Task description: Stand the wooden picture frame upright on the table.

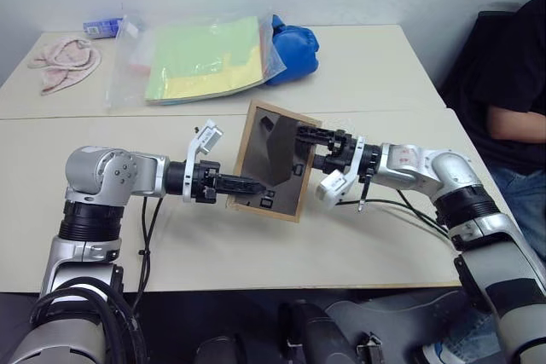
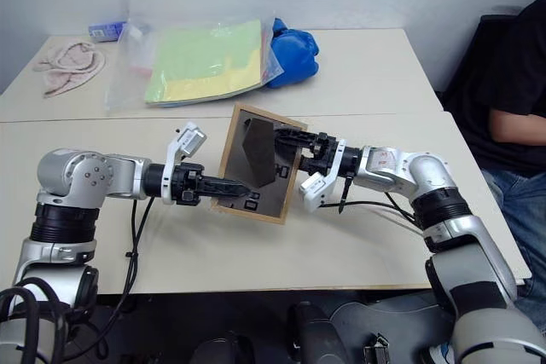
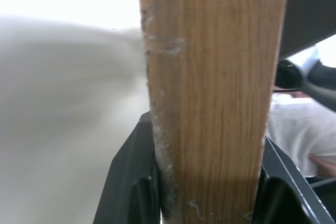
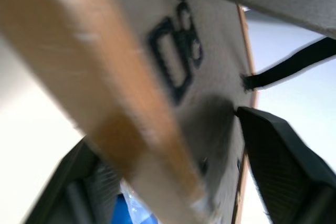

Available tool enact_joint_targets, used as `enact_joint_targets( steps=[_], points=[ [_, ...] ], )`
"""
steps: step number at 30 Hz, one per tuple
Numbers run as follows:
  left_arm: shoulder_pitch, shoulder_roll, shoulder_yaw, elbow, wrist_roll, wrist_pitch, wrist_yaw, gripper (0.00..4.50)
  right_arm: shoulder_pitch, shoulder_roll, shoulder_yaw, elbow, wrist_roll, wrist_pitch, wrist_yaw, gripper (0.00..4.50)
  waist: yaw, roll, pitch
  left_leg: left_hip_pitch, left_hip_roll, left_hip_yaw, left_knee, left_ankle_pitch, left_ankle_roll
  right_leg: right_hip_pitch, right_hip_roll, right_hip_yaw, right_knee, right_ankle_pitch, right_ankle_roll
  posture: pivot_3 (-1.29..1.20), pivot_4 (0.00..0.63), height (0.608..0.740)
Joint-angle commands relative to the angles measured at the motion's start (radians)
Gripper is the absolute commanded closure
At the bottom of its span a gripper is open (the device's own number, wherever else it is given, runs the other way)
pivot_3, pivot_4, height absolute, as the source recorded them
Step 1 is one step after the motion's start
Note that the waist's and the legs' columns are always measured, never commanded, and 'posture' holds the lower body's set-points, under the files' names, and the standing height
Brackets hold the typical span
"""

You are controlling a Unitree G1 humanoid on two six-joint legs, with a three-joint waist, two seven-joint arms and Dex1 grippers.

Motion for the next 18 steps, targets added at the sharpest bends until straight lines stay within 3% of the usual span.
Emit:
enact_joint_targets(
  steps=[1,4,7,10,12,13,14,16,18],
  points=[
    [-0.012,0.039,0.055,-0.016,-0.018,0.006,0.008,1.92,-0.040,-0.017,0.019,-0.010,-0.019,-0.019,-0.120,2.47,-0.003,0.000,0.000,0.000,0.000,0.000,0.000,0.000,0.000,0.000,0.000,0.000,0.000,0.000,0.000,0.00,0.150,0.740],
    [0.000,0.059,0.081,-0.016,-0.024,0.013,0.019,0.92,-0.063,-0.022,0.041,0.013,-0.025,-0.021,-0.171,3.26,-0.004,0.000,0.000,0.001,0.000,0.000,0.000,0.000,0.000,0.000,0.000,0.000,0.001,0.000,0.000,0.00,0.150,0.740],
    [0.051,0.132,0.172,-0.060,-0.039,0.011,0.033,0.02,-0.095,-0.014,0.063,0.055,-0.014,-0.048,-0.198,3.26,-0.007,0.000,0.000,0.001,0.000,0.000,0.000,0.000,0.000,0.000,0.000,0.001,0.001,0.000,0.000,0.00,0.150,0.740],
    [0.152,0.245,0.339,-0.156,-0.074,-0.010,0.027,0.00,-0.122,-0.010,0.075,0.097,0.025,-0.097,-0.188,3.26,-0.027,-0.003,0.002,0.002,0.000,-0.001,-0.002,0.000,-0.001,-0.001,0.001,0.002,0.002,-0.001,-0.001,0.00,0.150,0.740],
    [0.314,0.324,0.477,-0.314,-0.054,-0.157,-0.041,0.00,-0.148,0.014,0.088,0.207,0.165,-0.184,-0.059,3.26,-0.033,-0.004,0.003,0.002,-0.001,-0.001,-0.002,0.000,-0.001,-0.002,0.001,0.002,0.002,-0.001,-0.002,0.00,0.150,0.740],
    [0.375,0.336,0.563,-0.385,-0.081,-0.180,-0.059,0.00,-0.156,0.041,0.105,0.296,0.300,-0.227,0.066,3.26,-0.036,-0.004,0.003,0.002,-0.001,-0.003,-0.003,0.000,-0.001,-0.002,0.001,0.002,0.002,-0.001,-0.002,0.00,0.150,0.740],
    [0.438,0.338,0.627,-0.458,-0.090,-0.223,-0.073,0.00,-0.119,0.070,0.124,0.305,0.561,-0.171,0.303,3.26,-0.037,-0.007,0.004,0.002,-0.001,-0.003,-0.003,0.000,-0.001,-0.002,0.001,0.003,0.002,-0.001,-0.002,0.00,0.150,0.740],
    [0.507,0.305,0.692,-0.553,-0.084,-0.298,-0.041,0.00,-0.012,0.110,0.111,0.152,1.078,0.111,0.784,3.26,-0.026,-0.010,0.005,0.005,-0.001,-0.005,-0.001,0.000,-0.001,0.002,0.001,0.001,0.001,-0.001,-0.002,0.00,0.150,0.740],
    [0.567,0.273,0.686,-0.616,-0.018,-0.413,-0.001,0.00,0.065,0.130,0.050,-0.043,1.402,0.534,1.125,3.26,-0.013,-0.008,0.006,0.005,-0.001,-0.007,0.000,0.000,0.000,0.004,0.000,0.001,0.002,-0.001,-0.002,0.00,0.150,0.740]
  ],
)
